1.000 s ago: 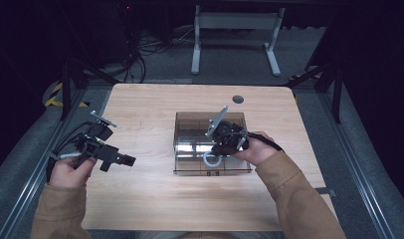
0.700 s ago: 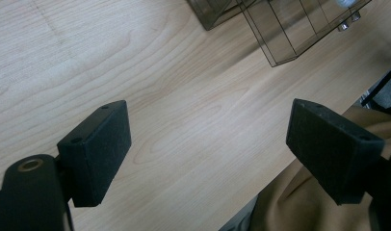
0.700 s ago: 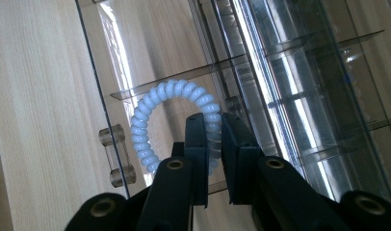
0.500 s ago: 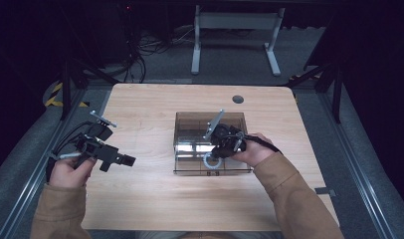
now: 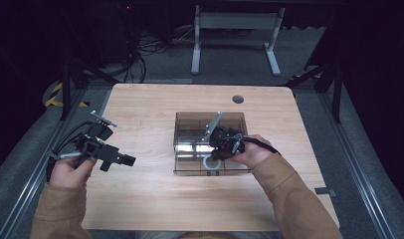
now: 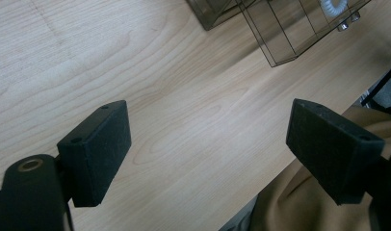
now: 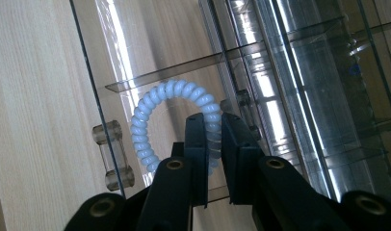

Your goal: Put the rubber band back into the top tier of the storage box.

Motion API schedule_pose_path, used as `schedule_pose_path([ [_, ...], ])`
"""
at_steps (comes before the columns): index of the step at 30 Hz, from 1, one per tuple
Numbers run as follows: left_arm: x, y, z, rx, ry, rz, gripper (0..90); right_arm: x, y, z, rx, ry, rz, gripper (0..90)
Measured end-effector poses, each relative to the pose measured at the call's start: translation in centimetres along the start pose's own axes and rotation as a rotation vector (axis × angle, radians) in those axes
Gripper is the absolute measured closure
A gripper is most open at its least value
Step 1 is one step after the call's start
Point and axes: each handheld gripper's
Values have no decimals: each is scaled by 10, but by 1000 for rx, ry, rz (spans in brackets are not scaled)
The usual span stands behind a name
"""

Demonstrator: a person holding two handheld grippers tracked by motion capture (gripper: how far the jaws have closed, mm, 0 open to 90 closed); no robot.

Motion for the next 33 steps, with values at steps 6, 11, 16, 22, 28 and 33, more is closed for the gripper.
schedule_pose_path([
  [6,-1,1,2,-2,-2,1,165,3,-2,0,21,20,-13,726],
  [11,-3,1,3,-6,-10,7,165,9,-4,-2,14,53,-9,698],
  [16,-3,0,1,4,-7,6,165,19,-5,-4,32,126,-12,690],
  [22,-2,-2,-3,11,-6,9,165,32,-7,-6,20,178,-3,671],
  [28,0,-3,-7,21,-3,12,165,43,-9,-9,8,224,-12,646],
  [33,3,-2,-9,10,3,-7,165,52,-10,-14,-11,258,-31,629],
])
Point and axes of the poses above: each handheld gripper's, and its own axes: x roughly backward along the jaws, z roughly out of its top, y roughly to its right, and after that the axes turned 12 degrees about x, right-handed
